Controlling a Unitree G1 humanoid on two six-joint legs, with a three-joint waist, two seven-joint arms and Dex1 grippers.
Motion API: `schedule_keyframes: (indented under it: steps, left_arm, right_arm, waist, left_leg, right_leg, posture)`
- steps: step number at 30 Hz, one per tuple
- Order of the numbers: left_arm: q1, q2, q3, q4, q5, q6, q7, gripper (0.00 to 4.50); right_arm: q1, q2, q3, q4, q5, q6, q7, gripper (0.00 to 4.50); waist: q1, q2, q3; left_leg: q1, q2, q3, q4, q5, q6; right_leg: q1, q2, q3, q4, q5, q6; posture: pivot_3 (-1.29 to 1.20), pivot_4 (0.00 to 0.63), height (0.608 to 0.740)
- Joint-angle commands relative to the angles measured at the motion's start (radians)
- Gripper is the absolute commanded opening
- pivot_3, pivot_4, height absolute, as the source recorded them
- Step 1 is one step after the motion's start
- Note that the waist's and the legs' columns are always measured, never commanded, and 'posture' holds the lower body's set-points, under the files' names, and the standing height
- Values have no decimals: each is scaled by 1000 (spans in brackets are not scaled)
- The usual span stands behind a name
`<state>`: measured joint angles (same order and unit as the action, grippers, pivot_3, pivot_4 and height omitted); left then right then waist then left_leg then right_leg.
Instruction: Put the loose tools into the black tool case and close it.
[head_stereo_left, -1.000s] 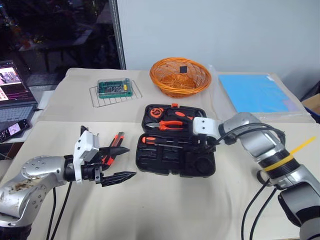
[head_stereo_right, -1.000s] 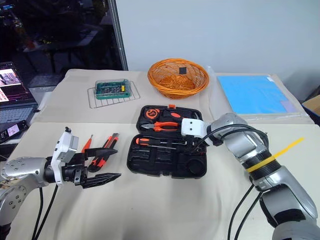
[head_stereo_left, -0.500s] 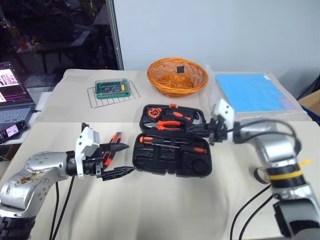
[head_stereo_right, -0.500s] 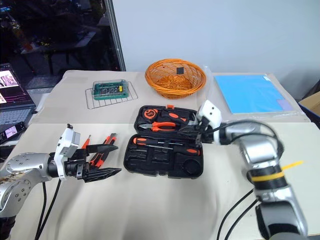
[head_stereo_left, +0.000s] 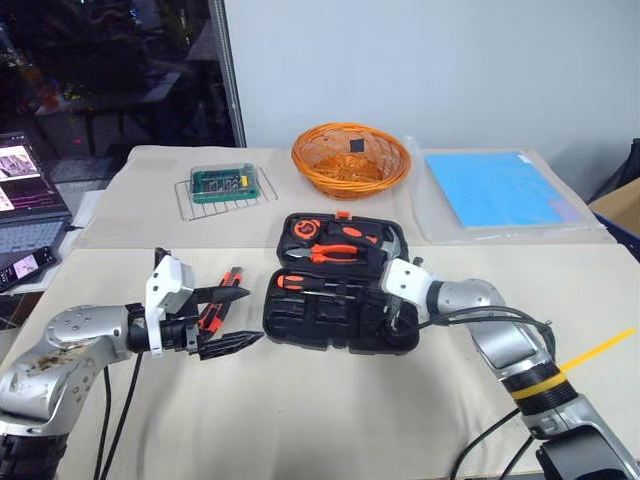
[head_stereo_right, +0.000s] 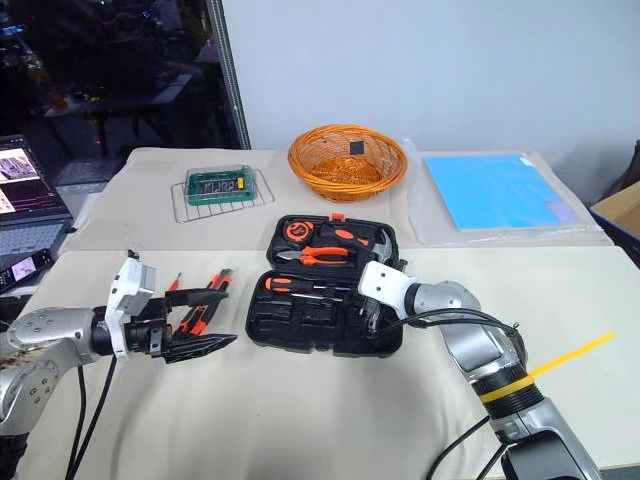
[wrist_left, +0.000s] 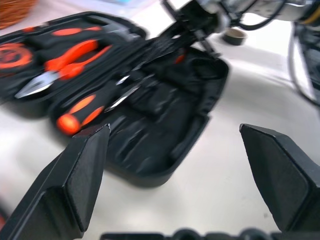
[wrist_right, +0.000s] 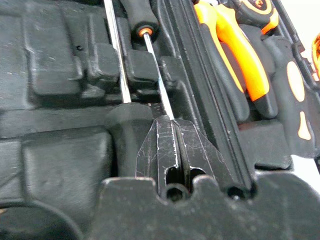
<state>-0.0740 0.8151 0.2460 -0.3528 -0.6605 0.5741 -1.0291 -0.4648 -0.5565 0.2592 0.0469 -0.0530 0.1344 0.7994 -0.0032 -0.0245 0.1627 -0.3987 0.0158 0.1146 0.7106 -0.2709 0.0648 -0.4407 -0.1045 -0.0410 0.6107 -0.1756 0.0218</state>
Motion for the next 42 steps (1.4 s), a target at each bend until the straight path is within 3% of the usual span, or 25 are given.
schedule_keyframes:
  steps: [1, 2, 6, 11, 16, 19, 20, 25, 27, 29, 32, 36, 39, 42]
  left_arm:
    - [-5, -41, 85, 26, 46, 6, 175, 4422]
    - [-12, -55, 110, 32, 43, 40, 240, 4422]
    - [-47, -79, 175, 59, 56, 194, 460, 4422]
    - [-52, -59, 164, 25, 92, 388, 616, 4422]
    - [-24, -79, 139, 1, 133, 485, 708, 4422]
    - [9, -90, 98, -1, 159, 493, 721, 3760]
    - [14, -96, 89, -4, 161, 494, 722, 3255]
    - [34, -119, 83, -5, 173, 432, 698, 1642]
    - [41, -129, 116, -12, 147, 361, 641, 924]
    - [53, -109, 143, -14, 128, 270, 547, 511]
    - [58, -58, 158, -3, 123, 168, 415, 511]
    - [-158, 140, -30, -30, 50, 110, 15, 511]
    - [-332, 143, -242, 39, 171, -9, -109, 511]
    - [-499, 77, -431, 164, 301, -119, -194, 511]
  right_arm:
    - [15, 31, -173, -160, 271, 111, 48, 41]
    - [33, 20, -223, -231, 358, 128, 82, 41]
    - [135, -84, -303, -446, 555, 271, 185, 1027]
    - [221, -185, -355, -583, 686, 350, 250, 2799]
    - [287, -241, -373, -610, 702, 347, 278, 4484]
    - [306, -270, -363, -592, 669, 345, 274, 4500]
    - [306, -273, -360, -588, 664, 342, 271, 4500]
    - [280, -276, -377, -595, 699, 362, 256, 4500]
    - [270, -270, -384, -608, 707, 357, 249, 4500]
    - [262, -258, -396, -624, 723, 356, 233, 4500]
    - [260, -253, -413, -640, 751, 358, 218, 4500]
    - [304, -257, -483, -658, 771, 345, 190, 4500]
    - [343, -262, -505, -683, 756, 348, 167, 4500]
    - [394, -267, -547, -735, 769, 366, 129, 4500]
  waist:
    - [-1, 1, 1]
    - [0, 2, 2]
    - [9, 2, 2]
    - [14, 0, 2]
    - [15, -1, 2]
    - [14, -1, 2]
    - [15, -1, 2]
    - [16, -1, 2]
    - [16, -1, 2]
    - [17, -1, 2]
    - [18, -2, 2]
    - [32, -4, 3]
    - [43, 0, 1]
    - [43, 0, 1]
  left_leg:
    - [0, 0, 0, 0, 0, 0]
    - [-1, 0, 0, 0, 1, 1]
    - [-4, -1, -2, 0, 1, 3]
    - [-3, -1, -3, -1, -4, -1]
    - [-2, -1, -3, 0, -6, -5]
    - [-1, -1, -2, -1, -6, -6]
    - [-2, -1, -2, -1, -6, -6]
    - [-2, -1, -2, -1, -6, -6]
    - [-2, -1, -2, -1, -6, -6]
    - [-3, -1, -2, -1, -6, -6]
    - [-11, -1, -2, -1, -6, -7]
    - [-17, -1, -3, 0, -4, -9]
    - [-16, -2, -1, 1, -6, -6]
    - [-16, -4, 2, 1, -1, 4]
  right_leg:
    - [0, 0, 0, 0, 2, -2]
    - [-1, 0, 0, 0, 4, -5]
    - [-3, -2, -2, 0, 7, 1]
    - [-1, -2, -3, -1, 6, 0]
    - [-1, -2, -3, -1, 0, -1]
    - [-1, -3, -2, 0, 0, -1]
    - [-2, -3, -2, 0, 1, -3]
    - [-2, -5, -1, 0, 2, -5]
    - [-2, -5, -1, 0, 1, -5]
    - [-3, -6, -1, 0, 2, -5]
    - [-13, -7, -2, 0, 3, -7]
    - [-17, -5, -6, 1, 3, -8]
    - [-14, -5, -5, -2, 3, -7]
    - [-14, -5, -2, -1, 3, -4]
  posture:
    - [0, 150, 740]
    - [0, 150, 740]
    - [0, 150, 740]
    - [0, 150, 740]
    - [0, 150, 740]
    - [0, 150, 740]
    - [0, 150, 740]
    - [0, 150, 740]
    - [0, 150, 740]
    - [0, 150, 740]
    - [0, 150, 740]
    - [0, 150, 740]
    - [0, 150, 740]
    - [0, 150, 740]
